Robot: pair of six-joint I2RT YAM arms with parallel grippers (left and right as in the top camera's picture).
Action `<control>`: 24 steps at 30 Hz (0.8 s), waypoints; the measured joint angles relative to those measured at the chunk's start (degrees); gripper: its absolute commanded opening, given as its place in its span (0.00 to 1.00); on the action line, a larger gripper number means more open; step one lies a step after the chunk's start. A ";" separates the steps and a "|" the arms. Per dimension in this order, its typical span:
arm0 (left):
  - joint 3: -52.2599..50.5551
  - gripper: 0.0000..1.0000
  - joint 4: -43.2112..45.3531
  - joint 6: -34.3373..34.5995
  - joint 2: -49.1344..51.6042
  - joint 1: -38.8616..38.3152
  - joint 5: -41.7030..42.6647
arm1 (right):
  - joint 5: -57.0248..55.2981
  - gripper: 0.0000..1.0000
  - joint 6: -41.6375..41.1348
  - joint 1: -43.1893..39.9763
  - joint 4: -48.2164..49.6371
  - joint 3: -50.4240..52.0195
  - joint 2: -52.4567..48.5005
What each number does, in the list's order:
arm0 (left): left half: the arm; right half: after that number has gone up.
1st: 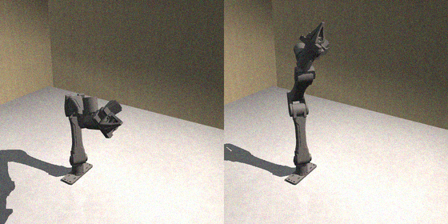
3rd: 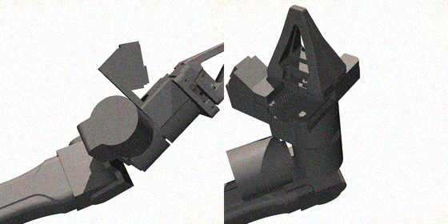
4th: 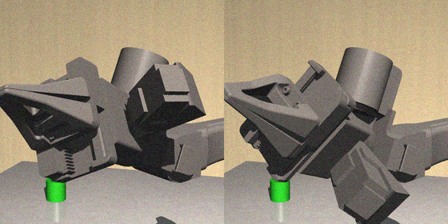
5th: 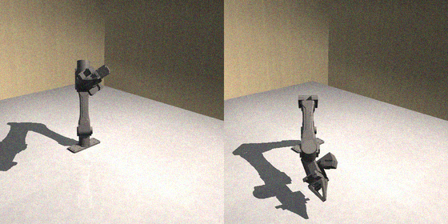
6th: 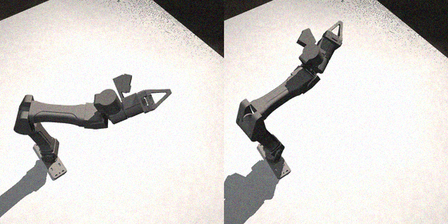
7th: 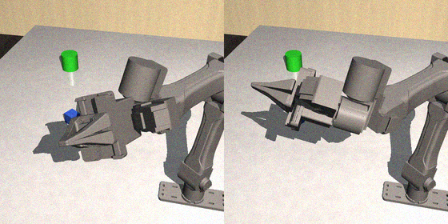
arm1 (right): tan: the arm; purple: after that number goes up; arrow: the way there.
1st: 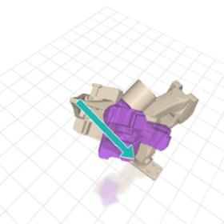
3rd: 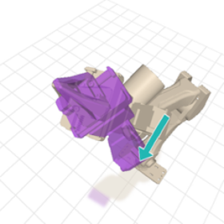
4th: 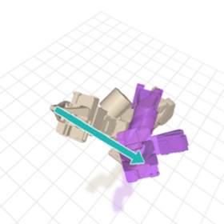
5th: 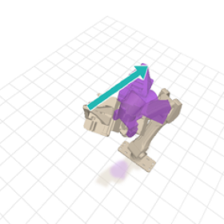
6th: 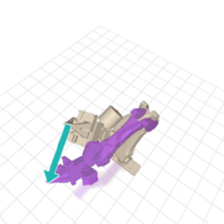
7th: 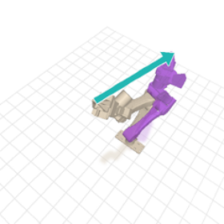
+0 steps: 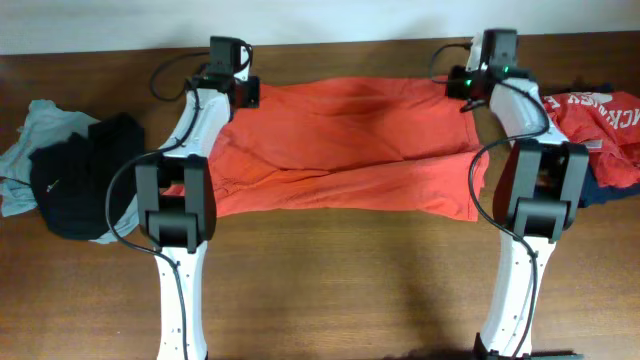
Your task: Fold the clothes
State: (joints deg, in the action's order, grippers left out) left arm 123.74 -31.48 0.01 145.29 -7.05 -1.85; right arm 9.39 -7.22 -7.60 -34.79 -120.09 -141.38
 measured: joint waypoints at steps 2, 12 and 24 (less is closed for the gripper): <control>2.64 0.00 -2.23 -0.02 0.02 0.35 -0.15 | -0.02 0.07 0.07 -0.26 -5.22 -4.92 -0.13; 12.02 0.00 -16.90 -0.02 0.02 0.76 -0.57 | -0.02 0.04 0.42 -2.45 -32.57 -19.96 -0.17; 12.02 0.00 -26.47 -0.02 -0.24 0.79 -2.71 | 0.70 0.04 3.32 -4.07 -46.01 -20.02 -0.20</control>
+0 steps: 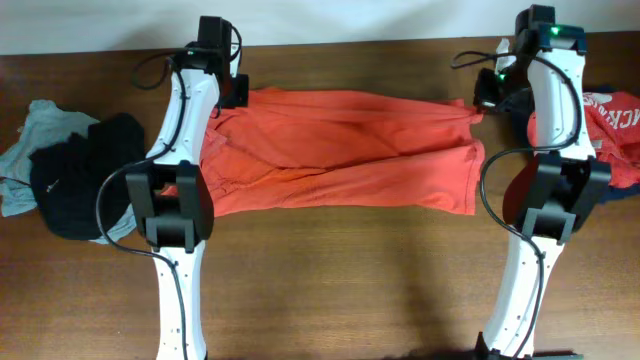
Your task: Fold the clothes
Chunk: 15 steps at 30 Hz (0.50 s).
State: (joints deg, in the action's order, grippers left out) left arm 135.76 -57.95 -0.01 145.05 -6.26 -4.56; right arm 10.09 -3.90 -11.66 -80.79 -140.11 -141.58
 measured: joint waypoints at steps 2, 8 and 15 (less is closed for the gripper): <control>0.00 0.00 -1.27 -0.02 -0.68 0.09 -0.94 | 0.20 0.04 0.57 -0.48 -1.60 -0.48 0.00; 0.00 0.00 -6.03 -0.42 -6.01 0.13 -1.73 | 0.96 0.04 1.38 -2.01 -8.04 -3.15 0.50; 0.17 0.00 -16.92 -0.48 -11.91 0.15 -1.97 | 1.66 0.04 2.40 -2.29 -13.03 -3.23 1.42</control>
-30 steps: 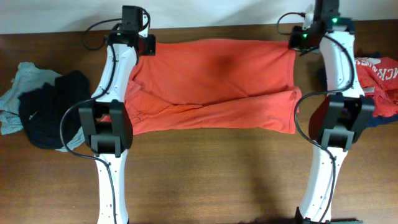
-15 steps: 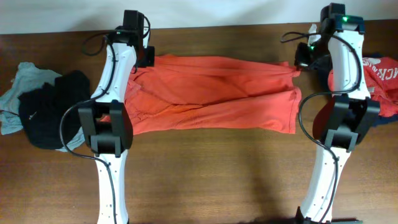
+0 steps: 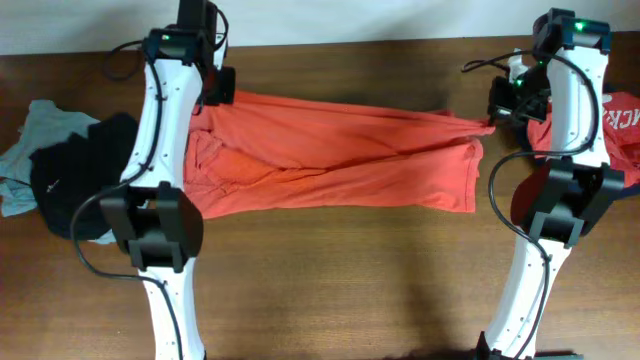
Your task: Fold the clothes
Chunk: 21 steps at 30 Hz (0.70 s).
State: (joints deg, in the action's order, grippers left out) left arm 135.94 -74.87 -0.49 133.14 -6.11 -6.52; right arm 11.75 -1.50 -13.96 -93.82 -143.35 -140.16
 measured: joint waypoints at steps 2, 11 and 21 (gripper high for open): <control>0.00 0.00 -3.52 0.00 -0.09 0.07 -0.09 | 0.00 0.04 0.15 0.00 -1.14 -0.02 0.02; -0.94 0.00 -9.60 0.04 -0.09 0.13 -0.20 | -0.04 0.04 0.24 0.00 -3.26 -0.02 0.07; -14.14 0.00 -5.44 0.04 -0.07 0.13 -0.20 | -0.07 0.04 0.26 0.00 -3.26 0.00 0.07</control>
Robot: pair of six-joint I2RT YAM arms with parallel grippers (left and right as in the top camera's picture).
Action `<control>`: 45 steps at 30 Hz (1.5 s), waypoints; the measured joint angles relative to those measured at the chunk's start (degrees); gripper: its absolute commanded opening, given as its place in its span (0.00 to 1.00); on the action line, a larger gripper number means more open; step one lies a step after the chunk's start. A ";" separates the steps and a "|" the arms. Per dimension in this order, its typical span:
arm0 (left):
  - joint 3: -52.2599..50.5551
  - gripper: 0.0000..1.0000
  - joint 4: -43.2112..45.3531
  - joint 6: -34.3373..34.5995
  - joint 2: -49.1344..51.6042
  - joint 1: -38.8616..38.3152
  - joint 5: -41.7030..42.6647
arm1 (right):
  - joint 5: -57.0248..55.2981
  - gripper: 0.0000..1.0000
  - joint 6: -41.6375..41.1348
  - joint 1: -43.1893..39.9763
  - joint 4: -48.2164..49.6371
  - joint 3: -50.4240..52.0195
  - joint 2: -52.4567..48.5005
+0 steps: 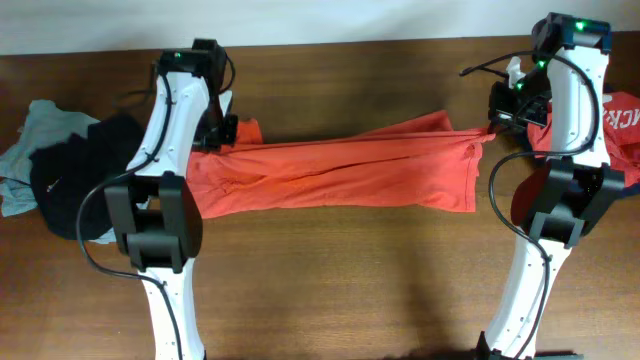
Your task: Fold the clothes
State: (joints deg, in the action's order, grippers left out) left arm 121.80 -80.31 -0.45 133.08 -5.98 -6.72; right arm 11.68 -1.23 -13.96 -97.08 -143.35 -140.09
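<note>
An orange garment lies stretched across the middle of the table, its far half drawn toward the near half in a long band. My left gripper is shut on the garment's far left corner, held over the left end. At the right end, my right gripper is shut on the far right corner, with the cloth pulled taut between the two. Both grips are partly hidden by the arms.
A black garment on a pale grey one lies at the left edge. A red printed garment over dark cloth sits at the right edge. The arm bases stand at the near side.
My left gripper has moved toward the near side with the far left corner. The orange cloth's far edge now lies lower and the garment is narrower. The right gripper has barely moved.
At first the orange garment lay flat and wide with both grippers at its far corners. Then both grippers had hold of those corners, farther apart, with the cloth stretched. Now the left corner is brought nearer and the garment is a narrow band.
</note>
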 measured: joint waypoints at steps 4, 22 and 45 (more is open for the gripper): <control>-3.43 0.00 1.90 0.00 0.00 0.00 0.00 | -0.04 0.04 -0.02 0.00 0.00 2.29 0.28; -3.80 0.99 4.17 -0.02 0.00 0.57 -0.50 | -2.78 0.92 0.20 -0.90 1.03 12.98 0.44; 15.91 0.99 4.66 3.08 -11.63 3.50 0.28 | 8.17 0.74 10.71 -1.95 14.69 23.17 0.46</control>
State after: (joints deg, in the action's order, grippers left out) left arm 137.71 -75.66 2.63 121.45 -2.48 -6.44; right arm 19.86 9.47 -15.90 -82.39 -120.18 -139.63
